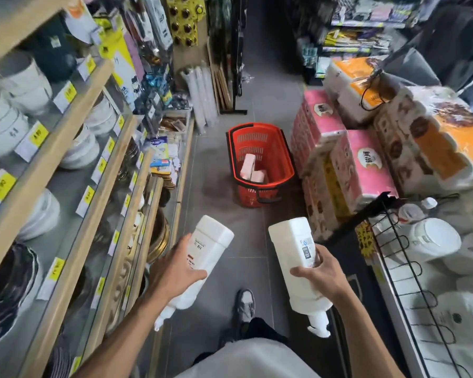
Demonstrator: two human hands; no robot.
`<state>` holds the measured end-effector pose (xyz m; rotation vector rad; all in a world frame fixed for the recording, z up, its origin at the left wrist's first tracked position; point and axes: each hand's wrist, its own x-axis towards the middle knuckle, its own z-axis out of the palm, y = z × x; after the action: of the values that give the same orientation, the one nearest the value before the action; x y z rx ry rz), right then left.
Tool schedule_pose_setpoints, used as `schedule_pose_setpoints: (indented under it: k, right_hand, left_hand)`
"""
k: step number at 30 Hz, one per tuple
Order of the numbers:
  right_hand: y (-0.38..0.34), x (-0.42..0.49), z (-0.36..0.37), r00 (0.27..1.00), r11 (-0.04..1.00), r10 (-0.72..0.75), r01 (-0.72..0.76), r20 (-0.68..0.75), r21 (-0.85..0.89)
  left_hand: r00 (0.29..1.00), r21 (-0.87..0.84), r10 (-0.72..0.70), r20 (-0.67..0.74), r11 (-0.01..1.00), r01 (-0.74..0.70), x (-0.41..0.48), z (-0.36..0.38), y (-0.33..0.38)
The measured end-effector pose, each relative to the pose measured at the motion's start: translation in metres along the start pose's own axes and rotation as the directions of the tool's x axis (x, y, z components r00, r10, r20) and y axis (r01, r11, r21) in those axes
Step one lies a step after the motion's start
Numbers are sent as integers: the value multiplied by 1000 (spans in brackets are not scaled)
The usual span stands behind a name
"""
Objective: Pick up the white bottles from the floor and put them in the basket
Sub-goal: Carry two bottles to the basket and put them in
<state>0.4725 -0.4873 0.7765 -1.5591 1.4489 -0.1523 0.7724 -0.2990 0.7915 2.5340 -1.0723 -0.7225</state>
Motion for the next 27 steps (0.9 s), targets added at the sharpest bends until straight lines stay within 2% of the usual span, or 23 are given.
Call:
schedule_pose_setpoints:
  k: [12,27]
  right_hand:
    - [-76,138,-4,1000,1000,11,-12,19,23]
    - [-168,253,12,998,995,30,-25,53,-93]
  left_hand:
    - [995,28,-92,31,995,91,124,-37,16]
    - [996,-45,-94,5,995,94,285,-85,37]
